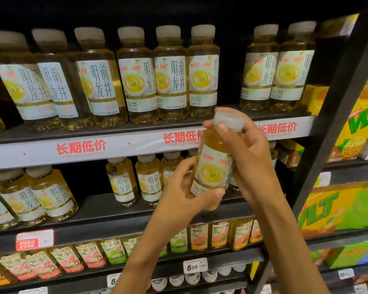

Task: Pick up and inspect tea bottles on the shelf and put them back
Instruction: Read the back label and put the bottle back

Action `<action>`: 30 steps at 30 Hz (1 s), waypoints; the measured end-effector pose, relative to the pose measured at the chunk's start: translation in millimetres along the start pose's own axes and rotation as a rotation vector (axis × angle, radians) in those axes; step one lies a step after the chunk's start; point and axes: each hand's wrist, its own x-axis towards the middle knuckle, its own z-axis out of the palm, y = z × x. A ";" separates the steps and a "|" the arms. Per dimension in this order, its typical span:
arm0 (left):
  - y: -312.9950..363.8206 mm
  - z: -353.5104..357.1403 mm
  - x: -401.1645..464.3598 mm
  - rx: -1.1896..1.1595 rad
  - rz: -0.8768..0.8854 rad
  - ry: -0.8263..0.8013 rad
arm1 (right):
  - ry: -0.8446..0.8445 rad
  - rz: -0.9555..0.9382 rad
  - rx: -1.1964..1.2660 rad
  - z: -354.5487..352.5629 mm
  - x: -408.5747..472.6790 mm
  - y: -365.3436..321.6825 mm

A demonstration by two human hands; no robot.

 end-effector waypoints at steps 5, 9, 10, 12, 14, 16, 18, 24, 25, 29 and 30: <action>22.9 12.9 28.1 0.196 0.230 0.164 | 0.052 -0.220 -0.114 -6.2 24.7 -30.2; 42.1 22.4 49.3 0.306 0.410 0.234 | 0.077 -0.368 -0.183 -14.3 44.5 -50.8; 46.2 24.8 54.4 0.316 0.436 0.234 | 0.087 -0.392 -0.197 -15.3 49.3 -55.1; 52.6 29.2 65.0 0.364 0.467 0.252 | 0.113 -0.428 -0.214 -15.8 57.2 -62.5; 56.7 33.3 74.9 0.436 0.503 0.293 | 0.131 -0.447 -0.214 -15.7 63.8 -67.2; 58.7 38.0 83.3 0.468 0.519 0.326 | 0.136 -0.461 -0.236 -16.1 70.1 -68.9; 58.7 43.6 88.1 0.470 0.507 0.335 | 0.148 -0.454 -0.257 -17.5 76.2 -66.9; 53.3 53.4 98.0 0.550 0.532 0.416 | 0.222 -0.436 -0.297 -23.0 95.4 -56.8; 52.4 54.9 100.3 0.581 0.528 0.431 | 0.228 -0.437 -0.320 -23.1 99.4 -55.6; 47.6 60.4 104.9 0.680 0.514 0.468 | 0.286 -0.456 -0.406 -22.9 111.9 -48.0; 46.9 61.5 105.4 0.696 0.513 0.486 | 0.298 -0.470 -0.430 -23.1 112.9 -46.3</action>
